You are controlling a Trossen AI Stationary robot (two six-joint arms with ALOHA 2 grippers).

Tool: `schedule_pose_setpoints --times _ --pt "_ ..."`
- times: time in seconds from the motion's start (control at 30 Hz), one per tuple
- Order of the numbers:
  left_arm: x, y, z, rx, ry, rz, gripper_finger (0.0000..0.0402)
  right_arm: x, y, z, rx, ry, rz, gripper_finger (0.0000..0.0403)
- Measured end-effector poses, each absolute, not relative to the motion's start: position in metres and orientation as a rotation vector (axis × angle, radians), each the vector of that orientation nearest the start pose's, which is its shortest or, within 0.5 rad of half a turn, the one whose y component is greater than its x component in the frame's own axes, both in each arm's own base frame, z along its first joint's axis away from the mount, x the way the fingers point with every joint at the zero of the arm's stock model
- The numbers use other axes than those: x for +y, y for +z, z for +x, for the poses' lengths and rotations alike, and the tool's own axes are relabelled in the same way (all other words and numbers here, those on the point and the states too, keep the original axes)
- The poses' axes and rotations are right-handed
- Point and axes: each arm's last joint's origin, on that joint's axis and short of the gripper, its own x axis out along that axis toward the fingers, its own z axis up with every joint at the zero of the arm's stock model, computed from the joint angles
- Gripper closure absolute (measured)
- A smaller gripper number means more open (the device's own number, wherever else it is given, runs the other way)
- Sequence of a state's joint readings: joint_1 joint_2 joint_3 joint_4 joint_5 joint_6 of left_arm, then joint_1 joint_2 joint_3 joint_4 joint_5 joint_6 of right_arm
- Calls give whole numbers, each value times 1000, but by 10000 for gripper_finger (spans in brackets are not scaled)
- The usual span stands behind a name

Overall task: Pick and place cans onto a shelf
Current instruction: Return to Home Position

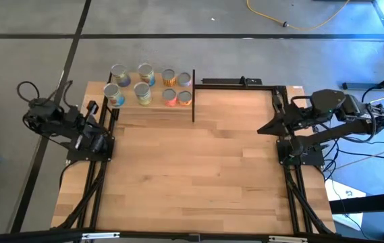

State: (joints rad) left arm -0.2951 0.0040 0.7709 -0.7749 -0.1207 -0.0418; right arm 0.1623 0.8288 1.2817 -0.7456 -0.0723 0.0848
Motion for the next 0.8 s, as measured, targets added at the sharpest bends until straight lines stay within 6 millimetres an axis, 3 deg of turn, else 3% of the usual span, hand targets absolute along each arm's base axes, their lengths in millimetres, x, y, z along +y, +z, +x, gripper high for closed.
schedule_pose_setpoints --times 0.3,0.8 --pt "1 310 7 -58 -196 -31 402 20 386 107 206 224 64 394" --pt "-11 277 45 -118 -209 -47 401 16 316 85 24 234 72 394"
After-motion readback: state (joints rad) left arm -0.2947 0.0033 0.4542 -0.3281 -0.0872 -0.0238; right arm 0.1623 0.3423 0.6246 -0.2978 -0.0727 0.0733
